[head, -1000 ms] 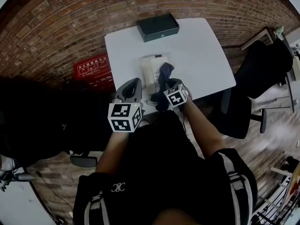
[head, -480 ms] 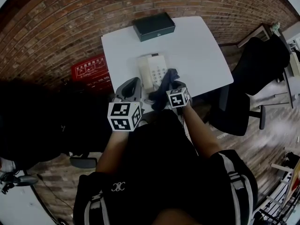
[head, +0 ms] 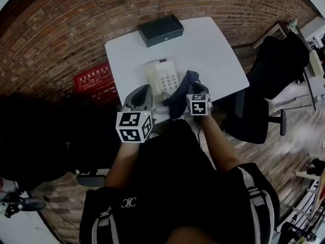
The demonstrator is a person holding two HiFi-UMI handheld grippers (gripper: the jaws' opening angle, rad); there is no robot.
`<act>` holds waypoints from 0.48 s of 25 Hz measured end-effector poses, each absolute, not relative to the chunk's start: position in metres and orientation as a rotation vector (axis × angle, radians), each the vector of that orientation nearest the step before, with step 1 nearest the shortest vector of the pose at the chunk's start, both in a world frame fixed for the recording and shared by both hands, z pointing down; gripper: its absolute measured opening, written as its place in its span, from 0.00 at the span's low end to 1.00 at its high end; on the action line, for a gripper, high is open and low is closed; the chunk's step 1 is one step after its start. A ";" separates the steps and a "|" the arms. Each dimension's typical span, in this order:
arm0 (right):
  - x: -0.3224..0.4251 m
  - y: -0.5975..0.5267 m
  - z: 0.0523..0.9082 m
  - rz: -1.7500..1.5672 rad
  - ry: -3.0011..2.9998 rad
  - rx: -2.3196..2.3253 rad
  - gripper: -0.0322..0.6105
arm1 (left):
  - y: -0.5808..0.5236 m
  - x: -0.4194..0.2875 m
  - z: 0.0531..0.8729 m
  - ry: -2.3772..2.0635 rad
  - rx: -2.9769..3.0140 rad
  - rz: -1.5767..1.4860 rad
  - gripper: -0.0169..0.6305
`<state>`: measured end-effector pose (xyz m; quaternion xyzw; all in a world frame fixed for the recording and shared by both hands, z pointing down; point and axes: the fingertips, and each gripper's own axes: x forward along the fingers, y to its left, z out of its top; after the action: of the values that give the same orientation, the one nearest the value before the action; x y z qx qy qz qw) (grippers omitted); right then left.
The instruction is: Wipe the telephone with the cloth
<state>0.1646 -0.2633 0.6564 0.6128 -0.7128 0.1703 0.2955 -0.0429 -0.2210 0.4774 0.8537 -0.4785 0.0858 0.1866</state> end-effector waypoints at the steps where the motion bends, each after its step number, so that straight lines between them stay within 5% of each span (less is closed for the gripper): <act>1: 0.164 -0.265 0.646 0.446 -1.921 1.645 0.09 | -0.221 -0.042 0.477 -1.343 2.407 0.241 0.01; 12: 0.138 -0.274 0.512 0.172 -2.226 1.803 0.09 | -0.220 -0.043 0.469 -1.359 2.422 0.235 0.01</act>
<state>0.1384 -0.2742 0.5121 0.6224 -0.7686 0.0594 0.1355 -0.0432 -0.2201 0.4691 0.8554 -0.4800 0.0829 0.1763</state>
